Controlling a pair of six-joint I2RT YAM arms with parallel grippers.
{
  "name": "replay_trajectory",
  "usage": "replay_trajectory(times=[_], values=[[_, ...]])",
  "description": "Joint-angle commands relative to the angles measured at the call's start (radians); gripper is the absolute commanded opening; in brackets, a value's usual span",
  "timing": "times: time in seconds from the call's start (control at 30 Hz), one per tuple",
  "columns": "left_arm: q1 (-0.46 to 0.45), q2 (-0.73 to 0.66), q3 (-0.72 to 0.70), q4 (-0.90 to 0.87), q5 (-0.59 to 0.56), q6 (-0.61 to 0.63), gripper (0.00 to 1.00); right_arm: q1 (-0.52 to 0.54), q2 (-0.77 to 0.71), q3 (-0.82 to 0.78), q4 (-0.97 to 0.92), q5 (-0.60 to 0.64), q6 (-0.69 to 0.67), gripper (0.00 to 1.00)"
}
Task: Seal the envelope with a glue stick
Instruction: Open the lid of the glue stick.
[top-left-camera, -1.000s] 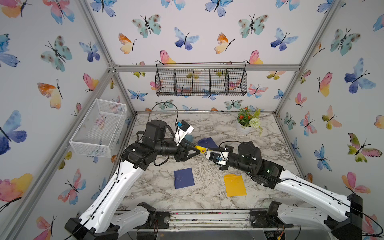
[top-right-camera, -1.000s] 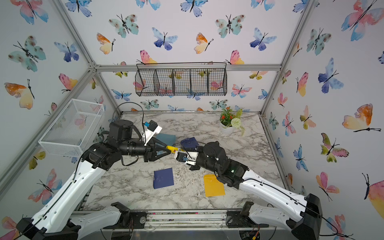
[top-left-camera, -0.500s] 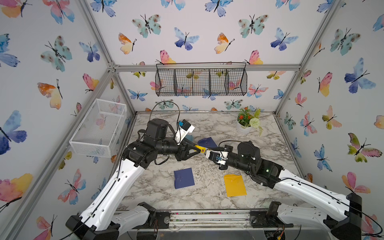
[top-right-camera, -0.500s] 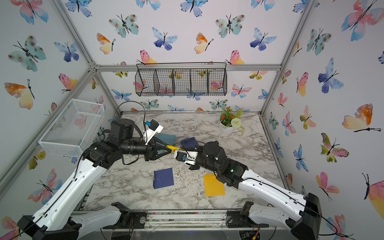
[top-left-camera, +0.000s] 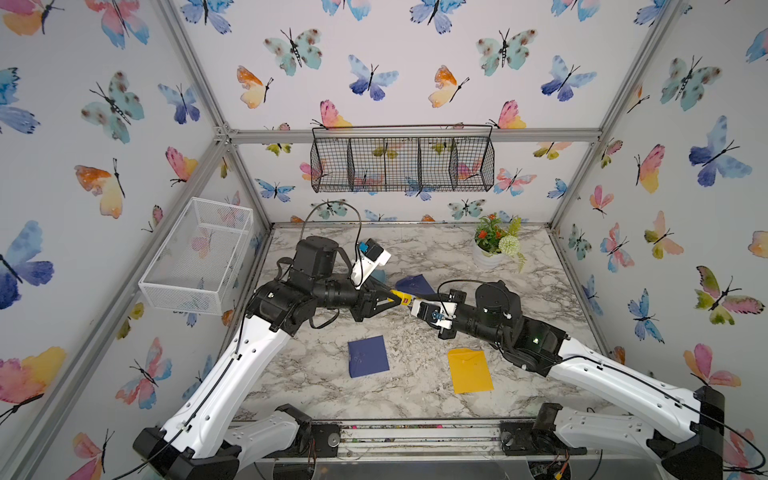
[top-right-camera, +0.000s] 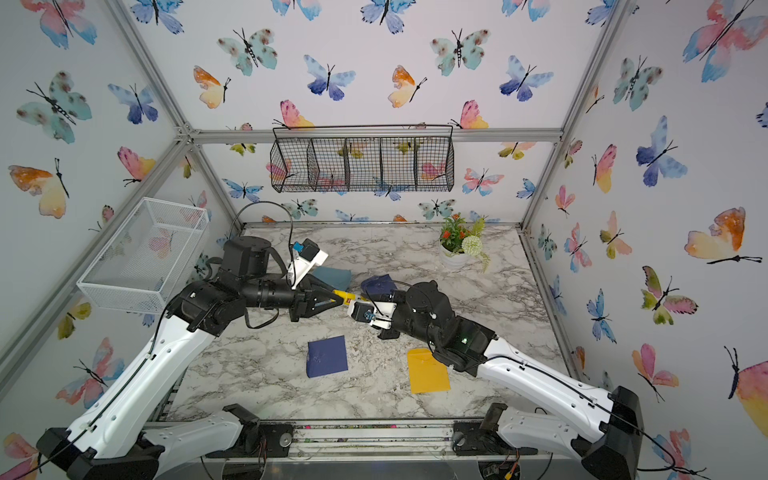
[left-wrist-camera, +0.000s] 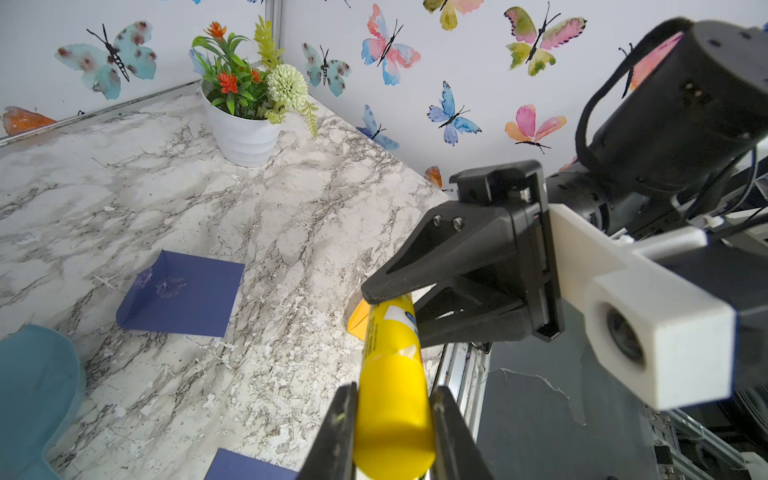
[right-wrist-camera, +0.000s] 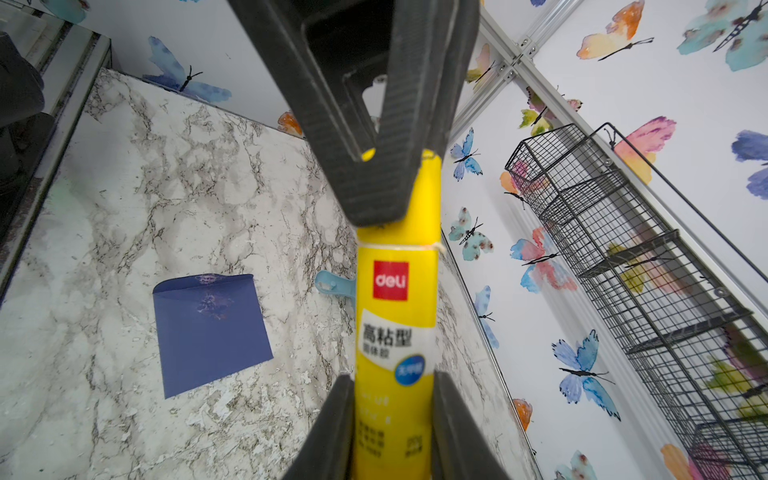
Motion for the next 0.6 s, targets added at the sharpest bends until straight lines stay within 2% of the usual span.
replay_trajectory(times=[0.0, 0.23, 0.57], values=[[-0.005, 0.002, 0.022, -0.023, 0.000, 0.015, 0.18, -0.001, -0.001, 0.034, 0.011, -0.017, 0.006, 0.02], [-0.005, 0.008, 0.042, -0.034, 0.000, 0.024, 0.11, -0.001, -0.007, 0.028, -0.009, 0.000, 0.004, 0.03], [-0.004, 0.000, 0.079, -0.066, -0.040, 0.026, 0.07, -0.001, -0.020, 0.018, -0.039, 0.032, -0.006, 0.03]])
